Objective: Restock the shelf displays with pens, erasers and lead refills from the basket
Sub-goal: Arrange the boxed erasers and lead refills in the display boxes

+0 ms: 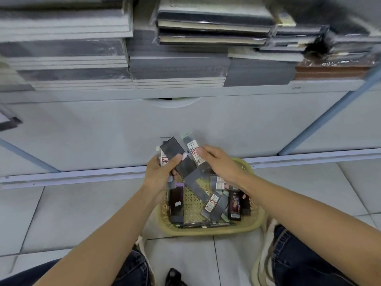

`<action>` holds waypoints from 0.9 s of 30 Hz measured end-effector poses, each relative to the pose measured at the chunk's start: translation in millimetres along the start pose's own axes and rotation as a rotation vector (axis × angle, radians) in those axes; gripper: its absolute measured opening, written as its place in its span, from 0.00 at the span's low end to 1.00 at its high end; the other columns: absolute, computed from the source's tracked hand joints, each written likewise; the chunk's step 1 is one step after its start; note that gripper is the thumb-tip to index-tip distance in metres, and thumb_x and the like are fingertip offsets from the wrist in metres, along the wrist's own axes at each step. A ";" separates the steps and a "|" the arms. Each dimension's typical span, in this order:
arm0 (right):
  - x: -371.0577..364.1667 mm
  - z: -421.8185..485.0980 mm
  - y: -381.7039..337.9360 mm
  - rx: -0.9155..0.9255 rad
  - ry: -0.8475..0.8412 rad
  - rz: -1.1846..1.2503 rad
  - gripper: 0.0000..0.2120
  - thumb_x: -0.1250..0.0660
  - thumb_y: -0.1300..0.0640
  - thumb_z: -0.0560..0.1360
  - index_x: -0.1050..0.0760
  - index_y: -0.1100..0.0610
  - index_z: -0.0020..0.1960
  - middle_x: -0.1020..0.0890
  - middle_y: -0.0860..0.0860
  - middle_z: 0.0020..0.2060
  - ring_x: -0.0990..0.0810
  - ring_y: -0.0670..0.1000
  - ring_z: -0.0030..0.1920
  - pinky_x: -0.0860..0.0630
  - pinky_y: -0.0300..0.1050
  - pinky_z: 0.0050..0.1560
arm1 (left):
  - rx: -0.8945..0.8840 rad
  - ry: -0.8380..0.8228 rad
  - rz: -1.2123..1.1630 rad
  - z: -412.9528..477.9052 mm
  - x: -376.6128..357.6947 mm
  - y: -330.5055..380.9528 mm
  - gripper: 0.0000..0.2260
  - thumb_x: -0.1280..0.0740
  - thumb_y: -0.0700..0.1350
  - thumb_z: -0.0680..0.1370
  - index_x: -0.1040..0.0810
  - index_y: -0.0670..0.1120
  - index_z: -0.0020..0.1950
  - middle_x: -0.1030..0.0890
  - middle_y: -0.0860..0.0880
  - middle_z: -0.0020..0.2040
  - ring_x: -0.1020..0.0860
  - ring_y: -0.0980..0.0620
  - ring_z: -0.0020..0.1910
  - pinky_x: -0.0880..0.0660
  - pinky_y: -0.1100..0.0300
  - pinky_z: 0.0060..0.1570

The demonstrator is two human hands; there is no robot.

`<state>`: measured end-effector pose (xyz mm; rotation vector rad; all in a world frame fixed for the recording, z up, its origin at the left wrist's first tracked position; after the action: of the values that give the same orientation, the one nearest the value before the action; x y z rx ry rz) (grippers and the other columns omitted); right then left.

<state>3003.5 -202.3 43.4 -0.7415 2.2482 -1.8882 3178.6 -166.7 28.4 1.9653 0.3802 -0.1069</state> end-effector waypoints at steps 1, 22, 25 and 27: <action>8.1 -0.9 -11.5 0.026 0.003 0.008 0.11 0.41 0.58 0.82 0.24 0.59 0.60 0.18 0.56 0.51 0.21 0.40 0.47 0.25 0.35 0.52 | -0.034 -0.019 0.033 -3.1 -4.1 7.8 0.11 0.27 0.43 0.73 0.23 0.41 0.52 0.22 0.49 0.32 0.30 0.54 0.24 0.29 0.63 0.24; 244.8 -109.8 -320.3 0.738 0.632 -0.095 0.05 0.36 0.59 0.80 0.27 0.54 0.54 0.14 0.47 0.42 0.16 0.47 0.46 0.19 0.43 0.42 | -0.588 -0.414 0.293 -92.5 -201.0 276.8 0.09 0.25 0.44 0.73 0.22 0.48 0.49 0.23 0.54 0.26 0.31 0.57 0.22 0.34 0.67 0.20; 283.4 -118.2 -350.2 0.770 0.809 -0.164 0.09 0.36 0.59 0.79 0.27 0.56 0.59 0.14 0.48 0.42 0.15 0.48 0.48 0.18 0.47 0.49 | -0.626 -0.418 0.276 -91.9 -216.4 296.5 0.13 0.25 0.43 0.73 0.22 0.44 0.54 0.23 0.54 0.27 0.31 0.57 0.22 0.32 0.66 0.21; 308.8 -119.2 -364.2 0.756 0.872 -0.219 0.13 0.37 0.61 0.80 0.25 0.57 0.63 0.15 0.52 0.48 0.16 0.49 0.53 0.20 0.49 0.56 | -0.644 -0.418 0.270 -90.9 -224.1 307.9 0.13 0.25 0.43 0.73 0.22 0.44 0.54 0.23 0.54 0.27 0.32 0.57 0.22 0.33 0.66 0.21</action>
<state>2793.6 -267.6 483.7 -0.0141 1.4618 -3.3072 3054.2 -246.6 390.9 1.2956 -0.1227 -0.1907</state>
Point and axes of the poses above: each hand's wrist, its own z-axis towards the middle knuckle, its own x-axis out of the back of the hand, y = z × x, the point moved 2 cm from there along z, towards the middle knuckle
